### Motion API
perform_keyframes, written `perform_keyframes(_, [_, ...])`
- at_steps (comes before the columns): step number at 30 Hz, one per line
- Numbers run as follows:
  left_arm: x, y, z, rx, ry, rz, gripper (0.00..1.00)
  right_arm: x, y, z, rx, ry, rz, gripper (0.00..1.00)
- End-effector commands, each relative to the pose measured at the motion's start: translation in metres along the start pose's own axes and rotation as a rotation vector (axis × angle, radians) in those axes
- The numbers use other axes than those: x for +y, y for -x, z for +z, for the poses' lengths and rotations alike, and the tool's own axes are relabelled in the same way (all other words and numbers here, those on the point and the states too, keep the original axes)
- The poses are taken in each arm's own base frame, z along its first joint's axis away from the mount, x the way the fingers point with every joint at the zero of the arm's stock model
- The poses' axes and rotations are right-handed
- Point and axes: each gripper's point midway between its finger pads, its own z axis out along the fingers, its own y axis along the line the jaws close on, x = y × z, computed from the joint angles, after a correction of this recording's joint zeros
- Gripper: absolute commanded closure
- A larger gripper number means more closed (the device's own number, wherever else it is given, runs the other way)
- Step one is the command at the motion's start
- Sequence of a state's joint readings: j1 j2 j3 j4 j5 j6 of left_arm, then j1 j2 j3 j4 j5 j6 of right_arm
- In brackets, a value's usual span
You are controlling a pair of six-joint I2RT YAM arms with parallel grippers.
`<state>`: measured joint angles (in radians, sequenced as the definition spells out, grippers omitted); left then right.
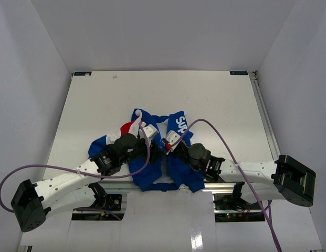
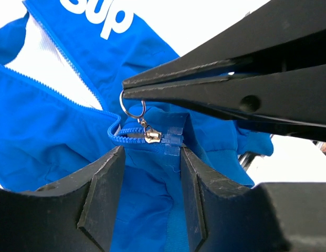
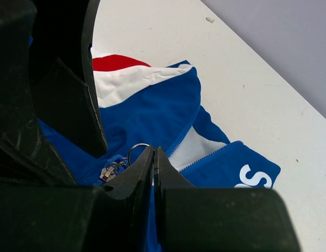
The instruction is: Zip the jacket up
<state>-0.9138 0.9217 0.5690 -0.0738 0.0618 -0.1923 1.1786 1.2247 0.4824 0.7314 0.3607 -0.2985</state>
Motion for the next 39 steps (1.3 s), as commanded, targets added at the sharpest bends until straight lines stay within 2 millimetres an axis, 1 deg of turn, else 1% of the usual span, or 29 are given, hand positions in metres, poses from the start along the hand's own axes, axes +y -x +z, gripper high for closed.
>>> perform_keyframes(1, [0.001,-0.004,0.003,0.005,0.01,-0.006,0.44,-0.009,0.029,0.003,-0.069,-0.032,0.036,0.92])
perform_keyframes(5, [0.001,-0.006,0.004,0.014,0.011,-0.008,0.45,-0.007,0.03,0.003,-0.068,-0.024,0.039,0.92])
perform_keyframes(7, [0.002,-0.008,0.005,0.019,0.014,-0.008,0.48,-0.005,0.031,0.002,-0.072,-0.012,0.047,0.92])
perform_keyframes(10, [0.001,-0.011,0.005,0.029,0.01,-0.007,0.62,-0.003,0.031,0.002,-0.069,0.003,0.056,0.92])
perform_keyframes(11, [0.001,-0.01,0.005,0.031,0.01,-0.01,0.7,-0.001,0.031,0.001,-0.068,0.009,0.06,0.92])
perform_keyframes(12, [0.0,-0.009,0.004,0.032,0.011,-0.013,0.8,0.0,0.031,0.001,-0.067,0.015,0.063,0.92])
perform_keyframes(13, [0.001,-0.008,0.004,0.033,0.014,-0.014,0.97,0.001,0.03,0.001,-0.064,0.018,0.069,0.92])
perform_keyframes(14, [0.001,-0.006,0.002,0.028,0.016,-0.017,1.0,0.004,0.028,0.001,-0.06,0.033,0.071,0.92])
perform_keyframes(17, [-0.001,0.0,-0.002,0.007,0.01,-0.026,1.0,0.009,0.023,-0.001,-0.051,0.053,0.088,0.92])
perform_keyframes(22, [-0.011,0.009,-0.013,-0.026,-0.034,-0.032,1.0,0.009,0.01,0.0,-0.008,0.033,0.116,0.92])
perform_keyframes(25, [-0.013,0.013,-0.018,-0.039,-0.043,-0.032,1.0,0.008,-0.004,0.004,0.039,0.018,0.128,0.92])
perform_keyframes(27, [-0.015,0.017,-0.022,-0.052,-0.052,-0.029,1.0,0.003,-0.014,0.008,0.072,-0.013,0.142,0.92])
perform_keyframes(29, [-0.017,0.019,-0.025,-0.059,-0.064,-0.025,1.0,-0.007,-0.024,0.011,0.097,-0.047,0.179,0.92])
perform_keyframes(32, [-0.02,0.021,-0.028,-0.069,-0.08,-0.023,1.0,-0.018,-0.035,0.013,0.116,-0.066,0.228,0.92])
perform_keyframes(39, [-0.025,0.024,-0.033,-0.086,-0.107,-0.022,1.0,-0.035,-0.043,0.015,0.128,-0.095,0.251,0.92])
